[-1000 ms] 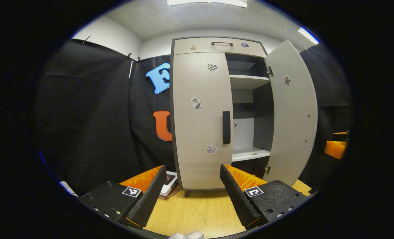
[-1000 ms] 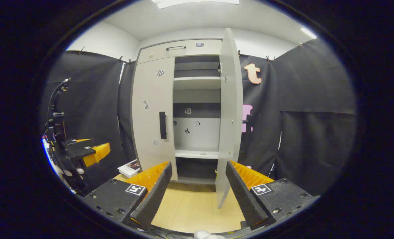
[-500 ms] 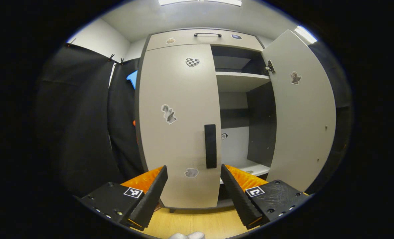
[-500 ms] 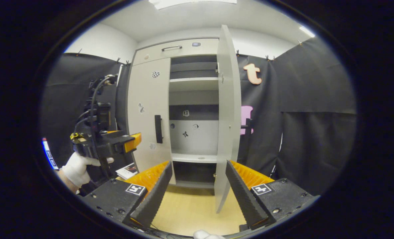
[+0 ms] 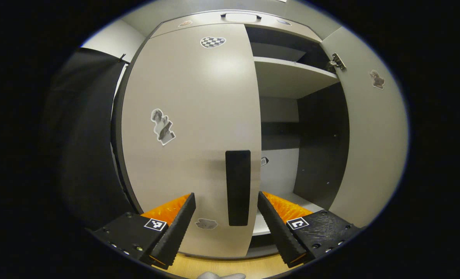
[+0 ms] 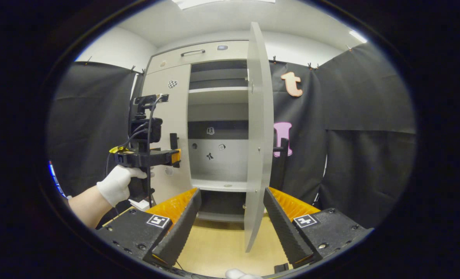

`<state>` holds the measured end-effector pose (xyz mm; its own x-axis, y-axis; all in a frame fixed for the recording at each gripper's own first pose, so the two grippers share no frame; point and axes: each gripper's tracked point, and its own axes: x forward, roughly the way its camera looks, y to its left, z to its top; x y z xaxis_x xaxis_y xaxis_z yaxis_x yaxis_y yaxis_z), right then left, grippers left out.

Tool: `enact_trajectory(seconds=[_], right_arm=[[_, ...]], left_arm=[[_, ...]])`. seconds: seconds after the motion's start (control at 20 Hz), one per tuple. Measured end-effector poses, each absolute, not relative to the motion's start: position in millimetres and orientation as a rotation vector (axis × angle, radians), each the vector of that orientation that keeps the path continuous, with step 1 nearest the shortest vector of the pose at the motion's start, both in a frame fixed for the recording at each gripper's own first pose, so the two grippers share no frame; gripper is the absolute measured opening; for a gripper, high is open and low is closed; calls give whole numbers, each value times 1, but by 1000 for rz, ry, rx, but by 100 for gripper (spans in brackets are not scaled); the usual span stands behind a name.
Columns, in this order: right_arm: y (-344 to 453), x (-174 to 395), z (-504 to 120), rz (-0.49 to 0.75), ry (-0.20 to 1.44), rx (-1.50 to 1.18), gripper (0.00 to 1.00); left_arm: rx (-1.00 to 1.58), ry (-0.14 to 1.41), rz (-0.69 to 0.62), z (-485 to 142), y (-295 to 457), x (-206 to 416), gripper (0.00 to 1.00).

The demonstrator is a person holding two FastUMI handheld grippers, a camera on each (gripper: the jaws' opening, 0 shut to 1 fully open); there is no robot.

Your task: Open the right door of the double-door shoe cabinet with the right hand, and open the left door with the left hand.

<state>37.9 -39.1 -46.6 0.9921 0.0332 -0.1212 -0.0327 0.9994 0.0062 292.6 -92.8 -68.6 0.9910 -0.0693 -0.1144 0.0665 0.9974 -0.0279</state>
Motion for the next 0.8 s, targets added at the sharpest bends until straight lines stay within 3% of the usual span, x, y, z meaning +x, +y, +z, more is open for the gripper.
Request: enact_trajectory(seconds=[0.2,0.4,0.45,0.5,0.6,0.8], right_arm=[[-43,46,-51,30,133,-6,100],[-41,50,-56,43,148,-19,99],[-41,50,-57,49,152,-16,99],[-39,51,-59,57,155,-10,99],[-39,53,-60,63,158,-9,100],[-43,51,-63,62,156,-20,99]], left_arm=[[2,118,-70,-74,-101,315,96],[-1,121,-99,-77,-107,320,76],[2,118,-100,-78,-107,319,76],[0,117,-103,-79,-107,322,69],[-14,122,-114,-79,-111,321,37],[-21,121,-101,-77,-107,317,17]])
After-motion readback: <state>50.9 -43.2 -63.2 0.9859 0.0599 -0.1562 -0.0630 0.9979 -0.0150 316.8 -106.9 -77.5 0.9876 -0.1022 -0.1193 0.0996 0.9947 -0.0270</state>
